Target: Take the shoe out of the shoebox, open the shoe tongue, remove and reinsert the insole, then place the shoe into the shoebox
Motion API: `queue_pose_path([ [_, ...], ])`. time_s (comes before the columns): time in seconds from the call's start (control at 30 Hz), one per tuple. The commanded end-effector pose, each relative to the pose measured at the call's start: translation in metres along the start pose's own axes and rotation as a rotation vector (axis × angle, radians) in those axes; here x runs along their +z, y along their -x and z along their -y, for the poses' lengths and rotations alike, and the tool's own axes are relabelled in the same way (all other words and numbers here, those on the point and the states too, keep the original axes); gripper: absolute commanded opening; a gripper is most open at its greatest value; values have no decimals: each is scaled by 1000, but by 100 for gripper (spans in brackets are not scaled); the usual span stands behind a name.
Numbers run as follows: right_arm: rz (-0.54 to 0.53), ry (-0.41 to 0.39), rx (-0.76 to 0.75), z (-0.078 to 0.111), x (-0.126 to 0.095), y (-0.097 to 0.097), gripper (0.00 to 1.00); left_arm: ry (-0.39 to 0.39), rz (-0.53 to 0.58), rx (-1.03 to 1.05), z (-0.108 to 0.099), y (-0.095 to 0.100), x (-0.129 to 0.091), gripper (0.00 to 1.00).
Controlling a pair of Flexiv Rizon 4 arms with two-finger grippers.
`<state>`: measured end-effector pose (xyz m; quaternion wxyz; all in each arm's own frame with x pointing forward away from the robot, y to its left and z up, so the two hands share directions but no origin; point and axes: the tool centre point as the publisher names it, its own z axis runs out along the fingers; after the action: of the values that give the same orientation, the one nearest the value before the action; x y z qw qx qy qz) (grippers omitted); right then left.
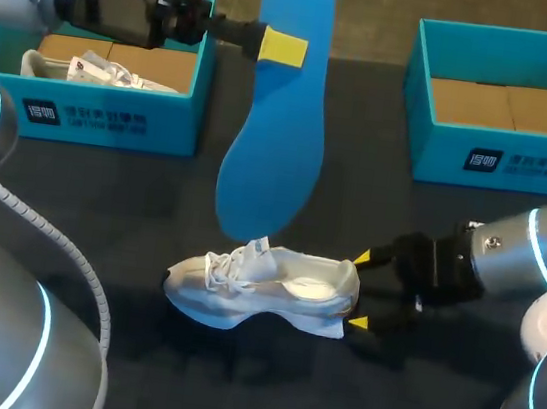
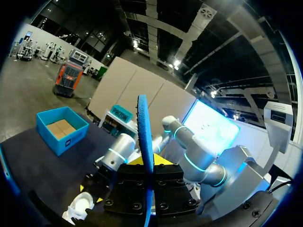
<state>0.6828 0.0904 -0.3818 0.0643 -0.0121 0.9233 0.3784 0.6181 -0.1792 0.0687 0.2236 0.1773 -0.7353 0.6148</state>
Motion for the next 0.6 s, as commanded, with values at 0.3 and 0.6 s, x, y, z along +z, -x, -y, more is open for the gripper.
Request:
queue_pose_path([
  [0.3,-52,-427,-17,-14,2,-2,100,3,-1,0,1,1,1,0],
  [0.6,-67,-562,-48,-28,-5,-5,100,3,-1,0,1,1,1,0],
])
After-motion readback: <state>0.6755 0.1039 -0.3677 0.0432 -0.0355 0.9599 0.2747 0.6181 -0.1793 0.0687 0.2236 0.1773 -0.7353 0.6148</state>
